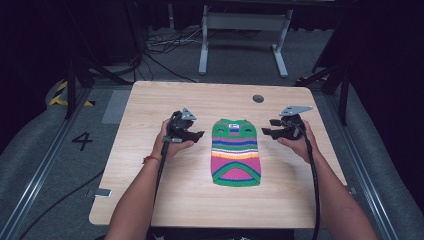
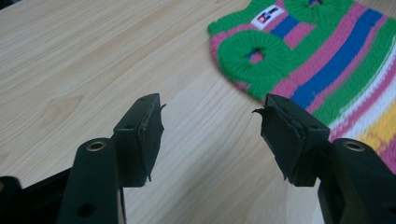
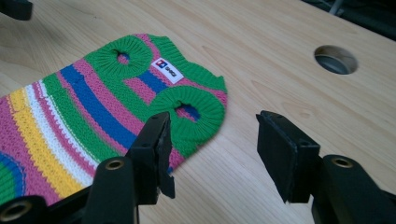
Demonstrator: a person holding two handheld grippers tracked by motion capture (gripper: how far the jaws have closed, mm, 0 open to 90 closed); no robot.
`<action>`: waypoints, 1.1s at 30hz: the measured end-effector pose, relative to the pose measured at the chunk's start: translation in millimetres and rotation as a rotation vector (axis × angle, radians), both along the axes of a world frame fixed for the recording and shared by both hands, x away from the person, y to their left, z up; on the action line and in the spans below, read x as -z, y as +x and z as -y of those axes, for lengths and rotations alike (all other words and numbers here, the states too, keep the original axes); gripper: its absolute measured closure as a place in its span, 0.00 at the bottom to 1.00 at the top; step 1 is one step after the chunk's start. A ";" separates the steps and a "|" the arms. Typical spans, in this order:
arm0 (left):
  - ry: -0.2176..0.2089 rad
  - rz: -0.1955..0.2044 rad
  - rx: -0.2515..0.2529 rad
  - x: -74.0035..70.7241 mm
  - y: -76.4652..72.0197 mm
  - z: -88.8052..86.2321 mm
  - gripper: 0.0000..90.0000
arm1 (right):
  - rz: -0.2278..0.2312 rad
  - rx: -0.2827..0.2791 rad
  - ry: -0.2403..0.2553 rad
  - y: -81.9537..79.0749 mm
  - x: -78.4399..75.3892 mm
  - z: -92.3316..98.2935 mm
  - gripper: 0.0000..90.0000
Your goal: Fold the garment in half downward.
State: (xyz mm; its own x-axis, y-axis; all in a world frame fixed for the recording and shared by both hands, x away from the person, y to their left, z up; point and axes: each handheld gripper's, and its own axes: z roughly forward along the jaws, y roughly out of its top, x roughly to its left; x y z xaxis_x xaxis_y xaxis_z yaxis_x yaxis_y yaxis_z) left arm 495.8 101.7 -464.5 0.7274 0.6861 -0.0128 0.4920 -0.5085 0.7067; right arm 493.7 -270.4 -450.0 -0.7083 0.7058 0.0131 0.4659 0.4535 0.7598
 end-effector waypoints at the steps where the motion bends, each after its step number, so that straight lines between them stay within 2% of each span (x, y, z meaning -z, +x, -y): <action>1: 0.004 0.006 0.003 1.3 4.5 6.0 0.45 | -0.001 -0.004 -0.009 2.6 1.4 -4.3 0.54; 4: -0.035 -0.020 0.005 4.2 18.3 19.9 0.48 | -0.009 -0.001 -0.011 12.4 4.8 -14.7 0.59; 6: -0.020 -0.026 -0.001 4.9 24.7 26.0 0.49 | -0.016 0.003 -0.009 19.2 8.0 -20.7 0.62; 7: -0.032 -0.027 -0.011 6.2 28.4 28.9 0.51 | -0.021 0.006 -0.018 22.2 10.0 -23.8 0.62; 10: -0.020 -0.033 -0.026 7.8 34.7 34.0 0.56 | -0.027 0.010 -0.042 28.0 14.2 -29.8 0.64; 12: -0.040 -0.045 -0.035 12.8 40.3 41.3 0.57 | -0.027 0.022 -0.065 34.0 18.6 -36.1 0.66; 15: -0.021 -0.056 -0.030 19.6 45.0 52.0 0.57 | -0.042 0.036 -0.056 43.1 24.2 -41.3 0.67; 17: -0.031 -0.059 -0.031 23.8 47.4 57.4 0.57 | -0.060 0.048 -0.056 48.1 27.8 -43.3 0.67; 19: -0.019 -0.071 -0.031 29.3 49.4 62.8 0.57 | -0.062 0.059 -0.051 53.0 30.1 -44.4 0.68; 21: -0.016 -0.085 -0.025 33.6 50.2 64.2 0.57 | -0.057 0.061 -0.045 54.1 30.9 -44.7 0.68; 22: -0.017 -0.081 -0.028 36.5 49.6 64.3 0.57 | -0.071 0.058 -0.031 56.0 33.0 -45.2 0.69; 23: -0.047 -0.089 -0.036 37.5 50.0 62.4 0.57 | -0.081 0.056 -0.025 56.5 34.6 -46.1 0.69; 25: -0.075 -0.097 -0.039 38.7 50.8 58.7 0.58 | -0.086 0.053 -0.046 57.6 39.5 -49.8 0.67; 29: -0.068 -0.089 -0.026 38.9 49.5 57.9 0.61 | -0.104 0.060 -0.065 59.2 46.4 -51.5 0.64; 33: -0.068 -0.080 -0.016 39.4 48.3 57.2 0.68 | -0.133 0.074 -0.008 60.6 51.0 -46.8 0.64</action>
